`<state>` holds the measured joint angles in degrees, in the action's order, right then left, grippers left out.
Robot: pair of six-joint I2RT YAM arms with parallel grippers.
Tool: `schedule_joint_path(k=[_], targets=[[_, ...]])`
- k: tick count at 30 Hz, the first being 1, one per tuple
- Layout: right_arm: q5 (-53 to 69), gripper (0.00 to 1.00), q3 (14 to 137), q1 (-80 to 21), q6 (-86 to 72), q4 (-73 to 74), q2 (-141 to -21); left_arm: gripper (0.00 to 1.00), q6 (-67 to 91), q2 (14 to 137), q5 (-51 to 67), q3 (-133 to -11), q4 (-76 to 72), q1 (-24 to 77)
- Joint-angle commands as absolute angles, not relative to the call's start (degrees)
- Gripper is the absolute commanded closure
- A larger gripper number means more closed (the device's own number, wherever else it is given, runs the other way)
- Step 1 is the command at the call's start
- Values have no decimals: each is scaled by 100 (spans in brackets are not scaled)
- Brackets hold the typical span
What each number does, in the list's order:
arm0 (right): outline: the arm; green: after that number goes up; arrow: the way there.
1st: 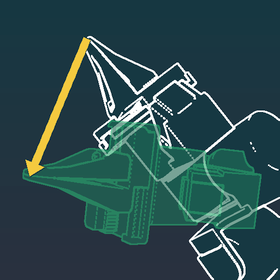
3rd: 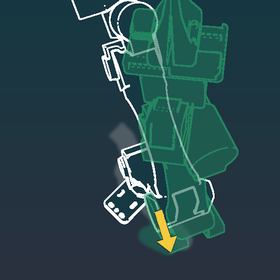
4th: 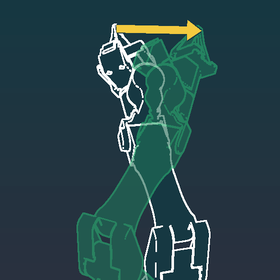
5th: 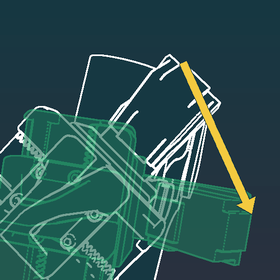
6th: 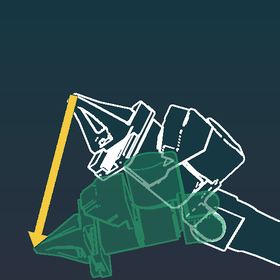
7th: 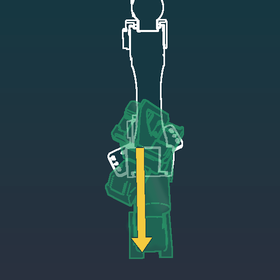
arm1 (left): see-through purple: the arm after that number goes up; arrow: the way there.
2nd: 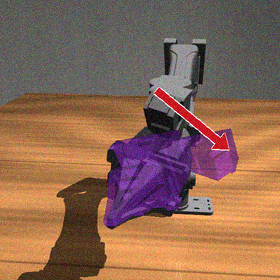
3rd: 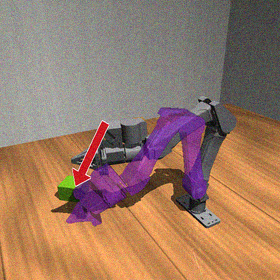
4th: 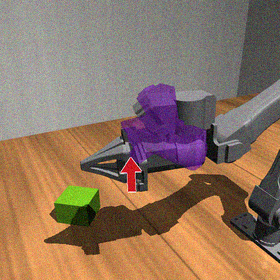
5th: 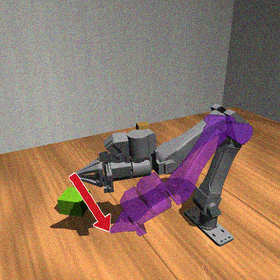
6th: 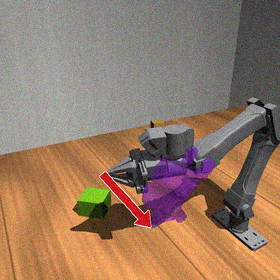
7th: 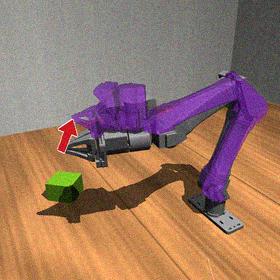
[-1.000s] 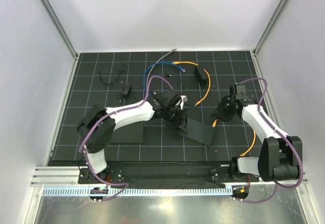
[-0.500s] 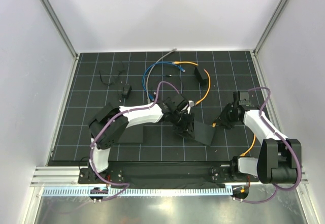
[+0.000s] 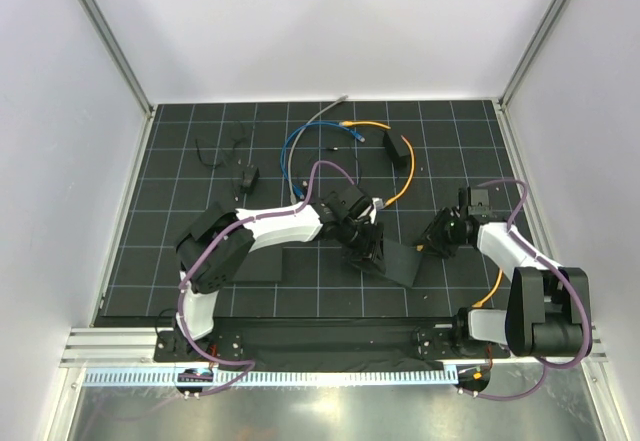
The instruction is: Pull the plug from the switch port
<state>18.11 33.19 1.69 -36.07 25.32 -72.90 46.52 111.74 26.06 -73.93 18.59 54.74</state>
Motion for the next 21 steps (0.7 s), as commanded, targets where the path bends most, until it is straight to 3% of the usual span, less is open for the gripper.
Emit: schedule_joint_path(k=[1,15,21], targets=[[2478,61,3156,141,-3603,2242,-7304,48,4632,11215,2417,-7383,1705,5441],[3831,61,3005,105,-3552,1538,-7488,48,4588,11303,2373,-7471,1828,5440],[3807,60,3418,105,-3252,1880,-7656,48,4570,11320,2373,-7532,1881,5441]])
